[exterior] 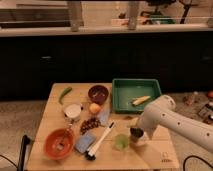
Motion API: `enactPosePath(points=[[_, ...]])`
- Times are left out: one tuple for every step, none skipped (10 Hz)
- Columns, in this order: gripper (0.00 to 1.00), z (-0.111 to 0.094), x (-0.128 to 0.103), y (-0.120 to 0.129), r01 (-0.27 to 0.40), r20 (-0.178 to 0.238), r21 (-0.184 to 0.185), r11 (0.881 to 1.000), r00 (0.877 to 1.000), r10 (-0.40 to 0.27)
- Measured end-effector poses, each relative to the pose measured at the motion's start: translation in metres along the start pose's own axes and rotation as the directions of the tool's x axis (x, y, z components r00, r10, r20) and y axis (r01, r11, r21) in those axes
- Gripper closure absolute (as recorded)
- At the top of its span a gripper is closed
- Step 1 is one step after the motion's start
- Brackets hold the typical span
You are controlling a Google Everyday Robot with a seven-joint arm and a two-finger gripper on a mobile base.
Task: Stack cups into tray
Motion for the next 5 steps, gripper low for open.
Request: enactPosePath(points=[[0.38,-0.0004,0.0001,-0.0027,0.003,-0.005,-0.003,1.0,1.0,-0.003],[0.48,-0.0009,-0.0005,-0.0052,0.001,-0.006,-0.003,1.0,1.0,-0.001],[0.56,-0.001,-0.001,-0.0075,-0.002,-0.006,-0.003,1.0,1.0,0.002],[0.68,-0.0008,-0.0005,-0.008,-0.004,-0.009,-0.007,1.0,1.0,0.004],[0.79,-0.0004,-0.0014,-0.0082,-0.008,-0.006,-0.01,1.0,1.0,0.008]])
